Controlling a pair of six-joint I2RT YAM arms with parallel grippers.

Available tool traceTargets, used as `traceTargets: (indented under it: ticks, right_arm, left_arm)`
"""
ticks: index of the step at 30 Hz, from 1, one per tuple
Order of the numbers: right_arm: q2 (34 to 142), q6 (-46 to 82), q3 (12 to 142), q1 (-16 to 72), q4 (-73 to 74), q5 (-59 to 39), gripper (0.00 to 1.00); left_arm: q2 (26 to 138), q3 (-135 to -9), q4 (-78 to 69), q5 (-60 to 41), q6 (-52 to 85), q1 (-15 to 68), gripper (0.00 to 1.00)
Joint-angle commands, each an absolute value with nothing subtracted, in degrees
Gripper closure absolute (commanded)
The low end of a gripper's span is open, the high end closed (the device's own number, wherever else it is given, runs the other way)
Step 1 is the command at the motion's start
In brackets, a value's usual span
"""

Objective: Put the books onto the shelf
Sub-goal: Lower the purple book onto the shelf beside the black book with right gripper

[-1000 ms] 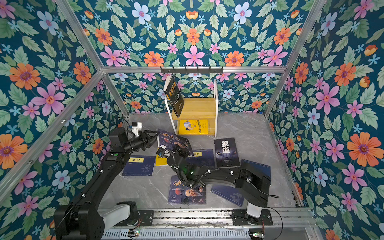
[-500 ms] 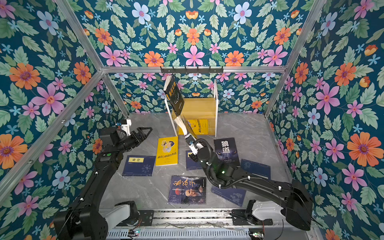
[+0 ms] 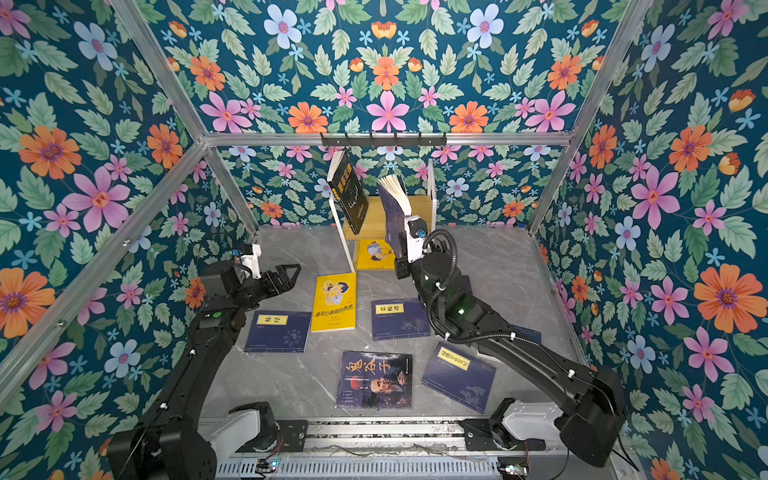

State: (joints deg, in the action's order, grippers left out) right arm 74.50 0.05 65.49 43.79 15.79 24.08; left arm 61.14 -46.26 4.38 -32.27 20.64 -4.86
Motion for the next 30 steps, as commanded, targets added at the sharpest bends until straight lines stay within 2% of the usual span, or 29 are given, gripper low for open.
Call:
traceTargets:
  ticks: [1, 9, 18, 23, 30]
  right_arm:
    - [79.8, 3.9, 71.4, 41.7, 21.1, 23.9, 1.00]
    - [97.3, 2.4, 87.4, 38.1, 25.4, 26.3, 1.00]
    - [115.8, -2.9, 105.4, 37.8, 25.0, 27.6, 1.00]
    - [120.6, -3.0, 110.2, 37.8, 22.4, 27.6, 1.00]
    - [122.9, -1.3, 110.3, 37.8, 22.5, 27.1, 1.00]
  left_arm:
    - [60.6, -46.3, 4.8, -29.7, 16.8, -4.5, 0.00]
    - [59.9, -46.7, 5.5, -29.1, 16.3, -2.9, 0.00]
    - [60.1, -47.3, 6.1, -28.8, 17.0, -1.0, 0.00]
    - [60.2, -47.6, 6.7, -28.5, 17.1, -0.3, 0.00]
    - [60.8, -47.7, 6.7, -28.5, 17.8, 0.2, 0.00]
